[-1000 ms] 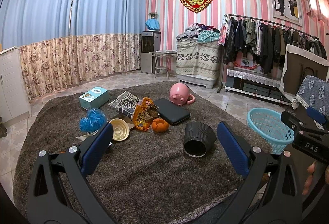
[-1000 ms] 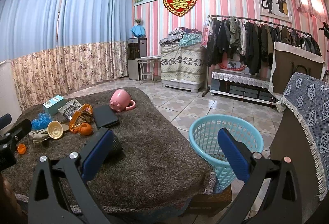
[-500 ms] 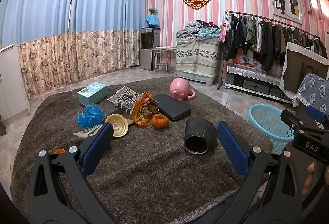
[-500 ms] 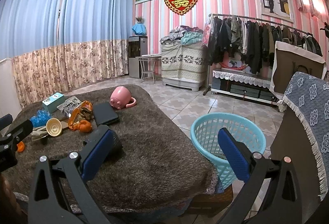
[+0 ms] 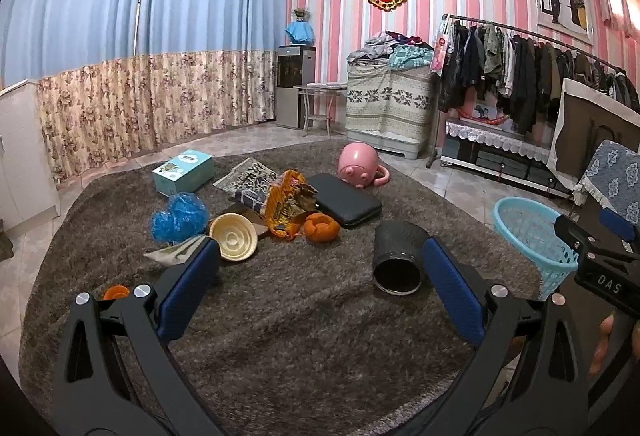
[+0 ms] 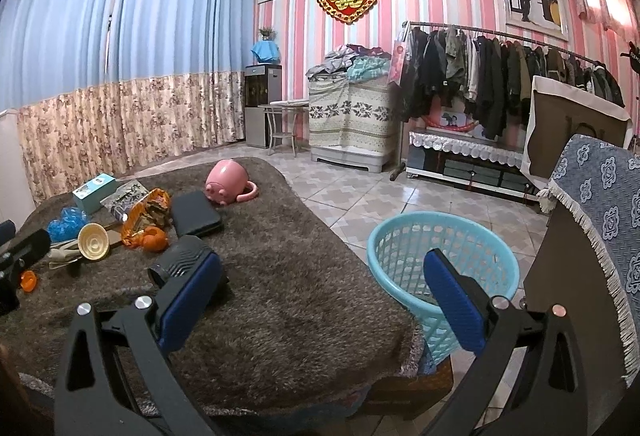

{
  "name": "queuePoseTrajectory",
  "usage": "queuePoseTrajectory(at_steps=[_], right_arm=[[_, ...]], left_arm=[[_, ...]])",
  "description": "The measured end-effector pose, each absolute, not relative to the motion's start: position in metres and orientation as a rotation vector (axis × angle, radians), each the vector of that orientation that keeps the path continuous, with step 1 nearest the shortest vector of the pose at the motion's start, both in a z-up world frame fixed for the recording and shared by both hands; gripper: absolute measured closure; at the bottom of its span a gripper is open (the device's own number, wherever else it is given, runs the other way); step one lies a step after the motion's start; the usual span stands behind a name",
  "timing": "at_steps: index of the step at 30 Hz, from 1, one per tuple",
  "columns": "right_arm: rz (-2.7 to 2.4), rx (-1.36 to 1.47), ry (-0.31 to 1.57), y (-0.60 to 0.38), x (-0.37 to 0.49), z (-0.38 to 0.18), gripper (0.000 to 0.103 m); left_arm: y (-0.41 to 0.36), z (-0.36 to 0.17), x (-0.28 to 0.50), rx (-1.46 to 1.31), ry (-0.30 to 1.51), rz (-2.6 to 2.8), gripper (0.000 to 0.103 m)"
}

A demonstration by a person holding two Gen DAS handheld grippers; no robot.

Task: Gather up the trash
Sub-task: 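Grasp the orange bowl with the left tool while the right tool grasps the black ribbed cup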

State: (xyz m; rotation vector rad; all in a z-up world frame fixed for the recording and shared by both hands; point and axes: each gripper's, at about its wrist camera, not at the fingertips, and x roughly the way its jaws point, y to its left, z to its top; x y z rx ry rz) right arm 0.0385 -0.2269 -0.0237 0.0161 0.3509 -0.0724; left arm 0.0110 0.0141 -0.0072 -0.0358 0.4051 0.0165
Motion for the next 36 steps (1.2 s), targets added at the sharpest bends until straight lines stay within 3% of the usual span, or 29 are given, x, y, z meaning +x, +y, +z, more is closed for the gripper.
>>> queuePoseTrajectory(at_steps=[14, 23, 36], right_arm=[[-0.049, 0.077, 0.259, -0.227, 0.049, -0.016, 0.004], [-0.060, -0.058, 0.360, -0.197, 0.067, -0.028, 0.004], [-0.086, 0.028, 0.503, -0.206, 0.089, -0.057, 0.004]], left_arm=[[0.078, -0.015, 0.027, -0.065, 0.444, 0.125, 0.005], [0.158, -0.051, 0.040, -0.108, 0.550, 0.236, 0.005], [0.227, -0.107, 0.057, -0.148, 0.749, 0.281, 0.006]])
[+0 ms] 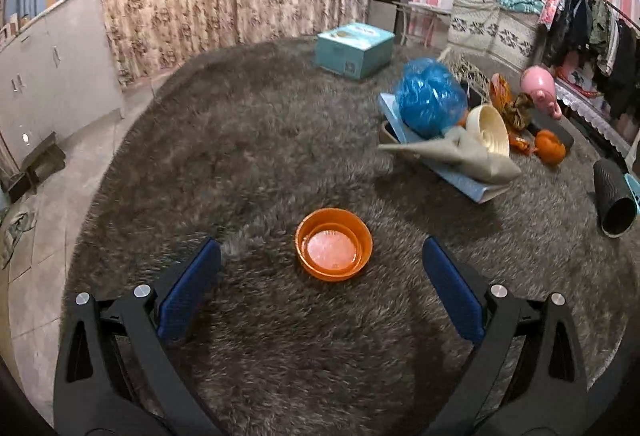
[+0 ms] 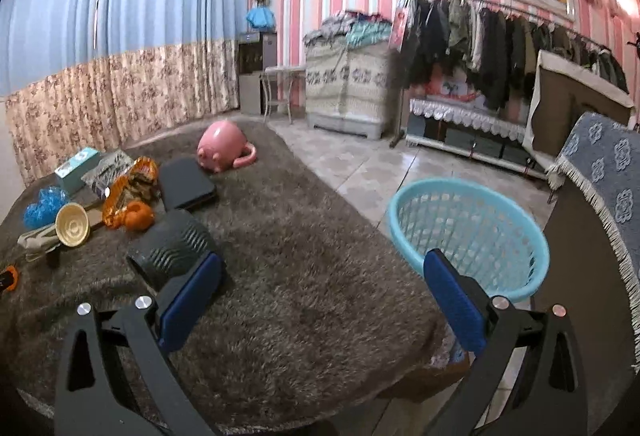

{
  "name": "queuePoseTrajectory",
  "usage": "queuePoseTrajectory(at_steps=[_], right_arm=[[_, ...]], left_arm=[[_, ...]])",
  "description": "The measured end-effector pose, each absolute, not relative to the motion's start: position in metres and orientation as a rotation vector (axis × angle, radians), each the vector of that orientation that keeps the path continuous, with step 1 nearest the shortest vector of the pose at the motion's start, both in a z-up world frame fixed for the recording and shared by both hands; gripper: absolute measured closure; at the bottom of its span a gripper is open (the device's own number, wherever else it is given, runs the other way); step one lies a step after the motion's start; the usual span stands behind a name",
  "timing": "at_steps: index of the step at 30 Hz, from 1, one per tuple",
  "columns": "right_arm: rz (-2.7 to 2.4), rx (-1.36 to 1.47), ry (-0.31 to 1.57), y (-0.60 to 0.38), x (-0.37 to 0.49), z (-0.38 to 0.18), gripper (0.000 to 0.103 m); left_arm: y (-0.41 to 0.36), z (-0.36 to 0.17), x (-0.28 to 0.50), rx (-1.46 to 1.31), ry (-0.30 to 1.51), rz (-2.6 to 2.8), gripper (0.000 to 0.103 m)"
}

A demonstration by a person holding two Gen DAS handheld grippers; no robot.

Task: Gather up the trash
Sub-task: 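Grasp the orange bowl with the left tool while the right tool grasps the black ribbed cup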

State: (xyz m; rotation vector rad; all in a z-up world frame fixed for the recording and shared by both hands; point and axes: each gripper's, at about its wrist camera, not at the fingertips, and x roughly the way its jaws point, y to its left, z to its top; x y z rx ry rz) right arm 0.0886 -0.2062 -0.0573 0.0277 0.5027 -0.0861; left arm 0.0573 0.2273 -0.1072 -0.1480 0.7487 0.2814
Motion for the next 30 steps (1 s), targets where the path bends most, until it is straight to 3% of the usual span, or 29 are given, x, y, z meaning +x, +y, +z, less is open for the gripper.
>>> queuePoseTrajectory(at_steps=[9, 13, 24, 30], right_arm=[[-0.066, 0.084, 0.586, -0.202, 0.103, -0.068, 0.004], [-0.051, 0.055, 0.566, -0.189, 0.106, -0.063, 0.004], [0.044, -0.004, 0.559, -0.136, 0.129, -0.055, 0.004], [0.043, -0.005, 0.671, -0.111, 0.165, -0.070, 0.004]], left_arm=[[0.221, -0.114, 0.072, -0.130, 0.801, 0.174, 0.042], [0.222, -0.111, 0.074, -0.135, 0.800, 0.149, 0.064], [0.224, -0.087, 0.077, -0.101, 0.744, 0.176, 0.064], [0.224, -0.073, 0.077, -0.104, 0.722, 0.186, 0.064]])
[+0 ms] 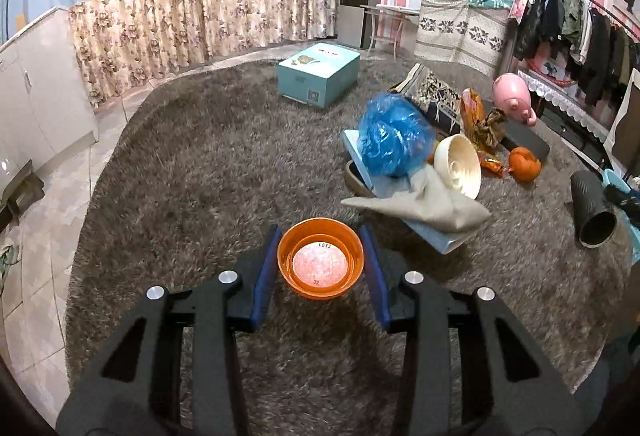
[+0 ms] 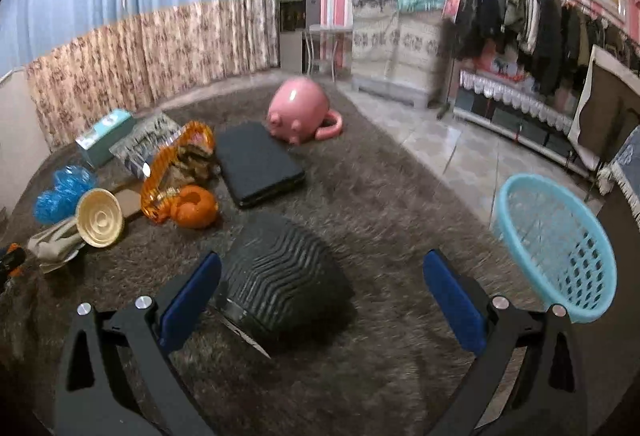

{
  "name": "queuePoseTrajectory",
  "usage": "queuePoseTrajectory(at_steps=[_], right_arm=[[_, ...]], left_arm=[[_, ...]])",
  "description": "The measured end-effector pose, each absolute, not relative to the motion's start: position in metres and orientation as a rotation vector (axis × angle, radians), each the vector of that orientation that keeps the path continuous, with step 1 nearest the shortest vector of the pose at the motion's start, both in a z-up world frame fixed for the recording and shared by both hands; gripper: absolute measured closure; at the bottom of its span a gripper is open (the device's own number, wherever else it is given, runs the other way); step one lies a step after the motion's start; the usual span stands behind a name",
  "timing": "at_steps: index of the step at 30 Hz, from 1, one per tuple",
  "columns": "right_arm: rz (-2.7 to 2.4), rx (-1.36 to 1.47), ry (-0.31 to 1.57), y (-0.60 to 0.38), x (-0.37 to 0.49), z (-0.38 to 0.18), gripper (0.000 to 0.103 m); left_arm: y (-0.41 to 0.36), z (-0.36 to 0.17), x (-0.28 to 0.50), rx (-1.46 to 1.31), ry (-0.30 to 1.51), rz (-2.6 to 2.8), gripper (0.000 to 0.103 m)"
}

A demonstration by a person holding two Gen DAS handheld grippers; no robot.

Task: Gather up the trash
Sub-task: 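Grasp the orange bowl with the left tool while the right tool grasps the black ribbed cup, then carry the orange bowl and black cup over the blue basket with both tools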

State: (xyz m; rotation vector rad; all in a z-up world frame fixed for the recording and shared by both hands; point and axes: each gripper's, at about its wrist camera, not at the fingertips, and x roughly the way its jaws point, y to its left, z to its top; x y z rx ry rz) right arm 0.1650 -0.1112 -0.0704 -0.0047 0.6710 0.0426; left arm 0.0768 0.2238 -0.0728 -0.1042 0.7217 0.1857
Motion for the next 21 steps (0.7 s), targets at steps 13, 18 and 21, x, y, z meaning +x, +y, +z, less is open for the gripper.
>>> queuePoseTrajectory(at_steps=[13, 18, 21], right_arm=[[0.091, 0.115, 0.803, -0.101, 0.184, -0.090, 0.005], [0.150, 0.128, 0.810, -0.099, 0.182, -0.090, 0.018], [0.167, 0.138, 0.797, -0.103, 0.181, -0.089, 0.019]], left_arm=[[0.196, -0.068, 0.082, -0.075, 0.711, 0.152, 0.064], [0.183, -0.068, 0.086, -0.052, 0.715, 0.148, 0.064], [0.177, -0.064, 0.088, -0.045, 0.710, 0.152, 0.064]])
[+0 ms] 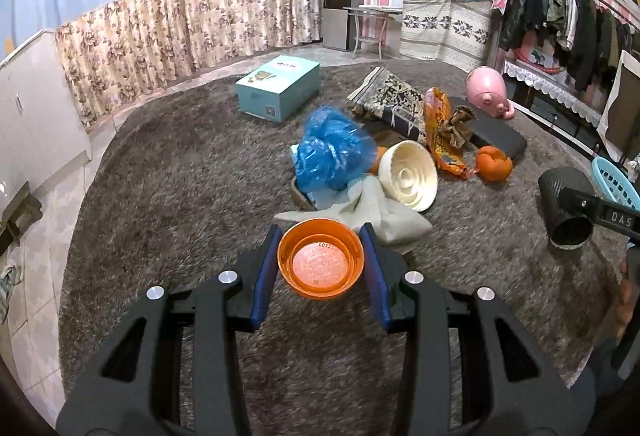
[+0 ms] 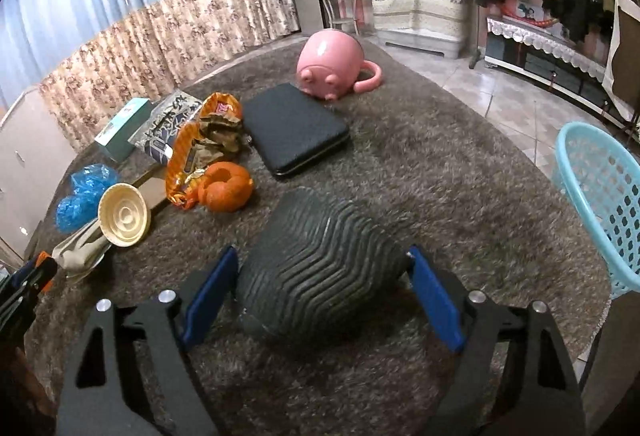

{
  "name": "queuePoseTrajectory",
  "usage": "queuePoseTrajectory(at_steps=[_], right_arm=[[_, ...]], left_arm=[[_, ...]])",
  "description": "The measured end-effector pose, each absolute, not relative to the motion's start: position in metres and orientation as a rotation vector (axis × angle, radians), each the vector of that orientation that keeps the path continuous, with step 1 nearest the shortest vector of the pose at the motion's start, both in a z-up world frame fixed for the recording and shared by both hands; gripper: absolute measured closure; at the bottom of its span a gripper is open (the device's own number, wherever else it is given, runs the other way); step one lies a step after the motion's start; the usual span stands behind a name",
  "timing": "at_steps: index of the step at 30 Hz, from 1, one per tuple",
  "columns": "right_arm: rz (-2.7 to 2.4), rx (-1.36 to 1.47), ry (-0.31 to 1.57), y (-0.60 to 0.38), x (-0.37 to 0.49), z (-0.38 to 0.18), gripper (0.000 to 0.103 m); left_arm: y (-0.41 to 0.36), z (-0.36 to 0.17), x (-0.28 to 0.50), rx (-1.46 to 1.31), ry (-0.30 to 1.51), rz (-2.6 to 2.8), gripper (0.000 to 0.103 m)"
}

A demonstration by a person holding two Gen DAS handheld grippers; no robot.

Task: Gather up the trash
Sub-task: 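Carry the orange bowl and black cup over the blue basket with both tools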

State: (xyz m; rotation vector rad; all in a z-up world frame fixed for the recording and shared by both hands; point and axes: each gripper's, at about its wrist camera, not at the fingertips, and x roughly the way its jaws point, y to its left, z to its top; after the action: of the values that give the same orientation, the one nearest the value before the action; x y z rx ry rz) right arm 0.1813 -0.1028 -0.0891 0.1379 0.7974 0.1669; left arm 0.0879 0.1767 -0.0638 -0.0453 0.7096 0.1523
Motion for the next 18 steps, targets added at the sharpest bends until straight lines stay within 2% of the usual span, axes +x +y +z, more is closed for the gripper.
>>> queuePoseTrajectory(at_steps=[8, 18], right_arm=[[0.089, 0.127, 0.672, -0.150, 0.173, -0.062, 0.019], [-0.136, 0.127, 0.483, -0.285, 0.174, 0.018, 0.019]], left_arm=[[0.145, -0.045, 0.099, 0.000, 0.672, 0.129, 0.064], [0.033, -0.012, 0.147, 0.051, 0.588, -0.048, 0.064]])
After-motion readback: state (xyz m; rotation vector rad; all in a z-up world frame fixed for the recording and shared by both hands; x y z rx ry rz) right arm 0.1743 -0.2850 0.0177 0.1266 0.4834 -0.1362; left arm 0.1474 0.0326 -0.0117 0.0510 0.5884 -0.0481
